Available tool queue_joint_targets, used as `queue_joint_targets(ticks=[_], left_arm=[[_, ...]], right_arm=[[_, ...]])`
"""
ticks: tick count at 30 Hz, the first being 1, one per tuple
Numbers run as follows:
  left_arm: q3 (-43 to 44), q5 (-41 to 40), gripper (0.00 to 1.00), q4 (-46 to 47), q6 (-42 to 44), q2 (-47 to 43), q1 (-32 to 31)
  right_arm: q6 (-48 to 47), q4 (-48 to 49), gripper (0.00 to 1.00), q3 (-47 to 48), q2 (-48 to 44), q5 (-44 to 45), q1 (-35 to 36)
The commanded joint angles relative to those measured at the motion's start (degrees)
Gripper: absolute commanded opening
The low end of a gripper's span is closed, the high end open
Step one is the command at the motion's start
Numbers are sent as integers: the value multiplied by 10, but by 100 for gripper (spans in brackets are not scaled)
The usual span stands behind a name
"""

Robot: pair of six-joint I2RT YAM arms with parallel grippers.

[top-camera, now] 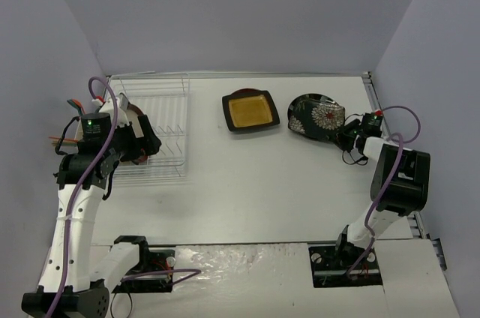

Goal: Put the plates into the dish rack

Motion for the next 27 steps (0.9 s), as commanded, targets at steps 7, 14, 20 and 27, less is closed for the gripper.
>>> queue_joint_targets(ticks=[7, 14, 20, 27], left_arm=[[10, 30, 93, 28, -26, -8, 3], [12, 58, 94, 44, -50, -5, 3], [10, 90, 94, 71, -82, 3, 4], [0, 150, 94, 116, -145, 10, 3]], right_arm=[[-3, -50, 0, -28, -97, -16, -6], [13, -28, 0, -11, -171, -21, -12], [35, 6, 0, -3, -196, -43, -20], [65, 68, 0, -12, -216, -82, -27]])
